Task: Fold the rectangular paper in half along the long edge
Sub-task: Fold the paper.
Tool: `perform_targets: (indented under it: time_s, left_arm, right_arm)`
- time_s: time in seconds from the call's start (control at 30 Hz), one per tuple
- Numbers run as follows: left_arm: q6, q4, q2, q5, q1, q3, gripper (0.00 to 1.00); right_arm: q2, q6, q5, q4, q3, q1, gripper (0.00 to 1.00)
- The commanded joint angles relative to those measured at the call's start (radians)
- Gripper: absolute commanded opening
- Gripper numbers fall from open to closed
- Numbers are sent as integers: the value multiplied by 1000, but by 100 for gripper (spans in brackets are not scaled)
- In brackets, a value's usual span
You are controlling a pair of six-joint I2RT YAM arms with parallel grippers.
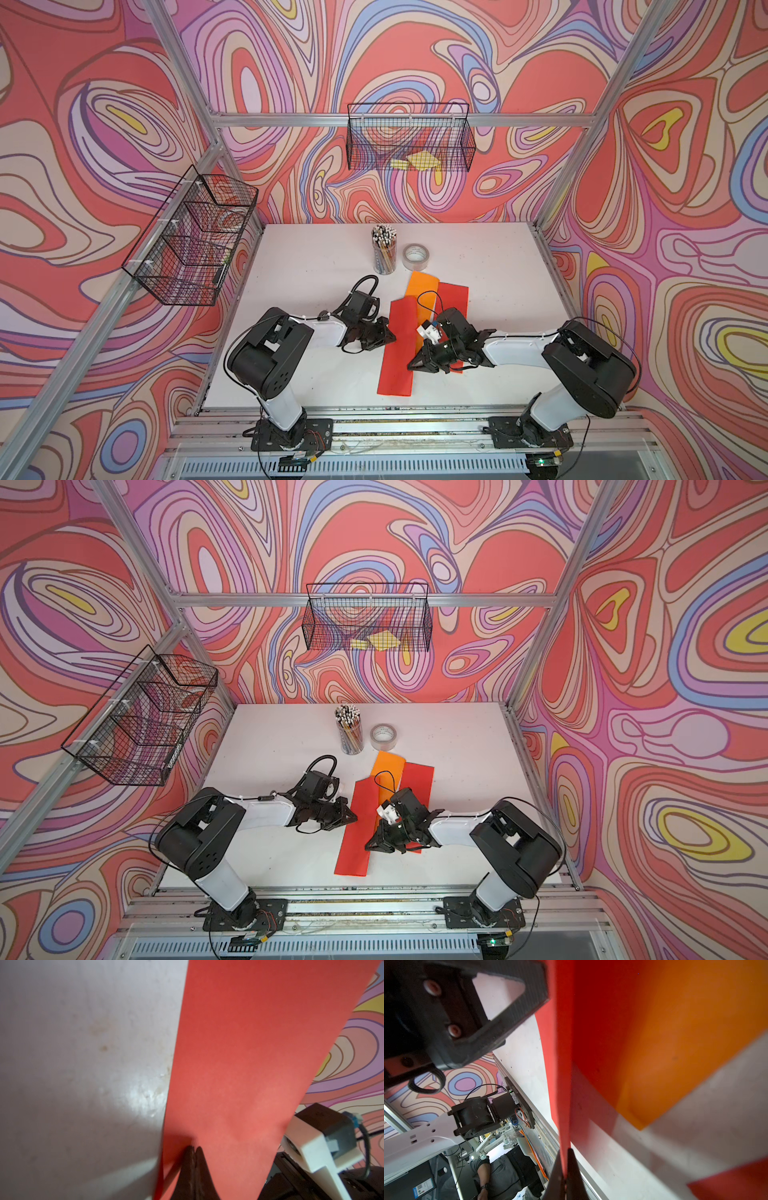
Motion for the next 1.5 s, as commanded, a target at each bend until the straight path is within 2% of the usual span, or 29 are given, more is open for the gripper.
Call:
perform_targets:
  time_s: [0.0, 0.07, 0.17, 0.23, 0.33, 0.37, 0.43, 0.47, 0.57, 0.63, 0.9, 1.07, 1.23, 1.33, 1.47]
  left_arm:
    - [9, -58, 28, -52, 2, -19, 0]
    - [9, -57, 32, -50, 2, -18, 0]
    - [6, -53, 36, -47, 2, -20, 0]
    - [5, -49, 37, -45, 1, -20, 0]
    - [5, -48, 42, -45, 2, -18, 0]
    - [5, -47, 43, -43, 1, -18, 0]
    - [3, -45, 47, -41, 1, -20, 0]
    - [3, -44, 48, -41, 2, -20, 0]
    - [4, -44, 49, -43, 1, -21, 0]
    - [5, -44, 52, -42, 2, -21, 0]
    - [2, -41, 66, -39, 1, -20, 0]
    - [2, -45, 66, -40, 2, -20, 0]
    - [6, -51, 69, -41, 1, -19, 0]
    - [5, -48, 79, -38, 2, -15, 0]
    - [-6, -42, 89, -31, 2, -4, 0]
  right_arm:
    - [-43, 26, 10, 3, -13, 20, 15]
    - [-57, 40, 14, 9, -18, 30, 26]
    - [-61, 52, 18, 11, -22, 55, 26]
    - [-59, 67, 22, 22, -29, 79, 21]
    - [-52, 98, 33, 67, -44, 115, 3]
    - [-51, 108, 40, 77, -47, 128, 0]
    - [-48, 117, 50, 80, -45, 143, 0]
    - [-48, 122, 56, 81, -44, 149, 1]
    - [-51, 133, 59, 84, -43, 165, 18]
    - [-54, 142, 61, 84, -43, 179, 24]
    - [-76, 188, 102, 77, -47, 246, 34]
    - [-114, 200, 159, 7, -48, 276, 34]
    - [-247, 162, 321, -247, -31, 276, 34]
    - [-374, 184, 411, -300, -69, 276, 35]
    - [-582, 226, 571, -411, -109, 277, 46]
